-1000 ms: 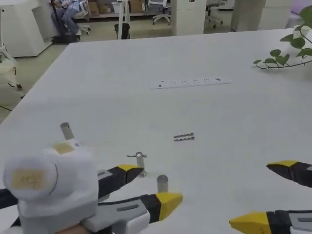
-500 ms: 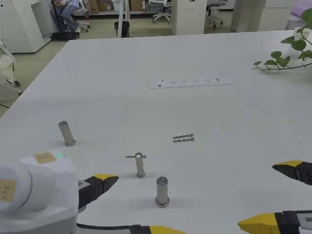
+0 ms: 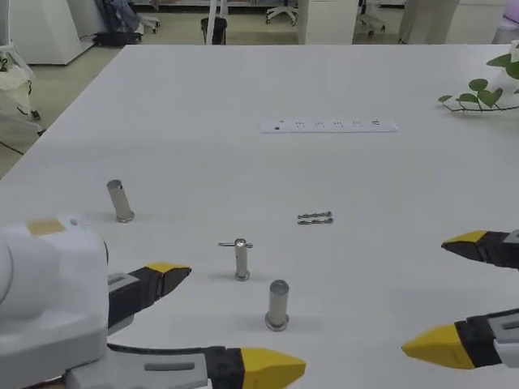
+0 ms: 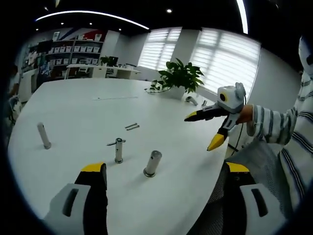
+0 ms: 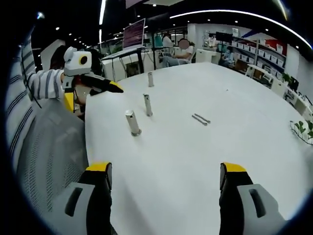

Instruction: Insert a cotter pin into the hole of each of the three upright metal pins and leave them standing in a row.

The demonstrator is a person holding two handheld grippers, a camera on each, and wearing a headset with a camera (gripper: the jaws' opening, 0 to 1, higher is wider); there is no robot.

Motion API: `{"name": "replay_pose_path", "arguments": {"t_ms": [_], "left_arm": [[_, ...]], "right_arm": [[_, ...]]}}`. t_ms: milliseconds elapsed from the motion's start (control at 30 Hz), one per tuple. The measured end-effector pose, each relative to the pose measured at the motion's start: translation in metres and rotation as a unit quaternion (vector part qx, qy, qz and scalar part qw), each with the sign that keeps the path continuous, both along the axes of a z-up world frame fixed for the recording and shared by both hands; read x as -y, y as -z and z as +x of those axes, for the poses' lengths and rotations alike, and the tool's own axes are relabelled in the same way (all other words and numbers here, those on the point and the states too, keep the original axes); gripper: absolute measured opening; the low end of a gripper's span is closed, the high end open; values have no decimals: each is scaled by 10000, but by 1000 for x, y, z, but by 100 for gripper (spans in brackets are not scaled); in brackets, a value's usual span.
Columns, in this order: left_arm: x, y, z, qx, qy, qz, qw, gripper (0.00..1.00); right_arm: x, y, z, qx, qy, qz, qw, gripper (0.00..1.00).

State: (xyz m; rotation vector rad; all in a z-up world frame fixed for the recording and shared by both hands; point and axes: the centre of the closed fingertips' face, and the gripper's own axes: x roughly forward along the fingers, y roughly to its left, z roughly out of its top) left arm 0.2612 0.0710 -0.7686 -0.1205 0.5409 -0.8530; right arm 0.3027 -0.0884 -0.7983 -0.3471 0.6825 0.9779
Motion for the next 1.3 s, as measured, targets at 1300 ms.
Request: {"name": "replay_pose_path", "arguments": {"t_ms": [1300], "left_arm": [[-1,21,-10,-457,-194,-159,9986,99]], "right_arm": [[-67,21,90,-332,-1788,-504,9820,73]]}}
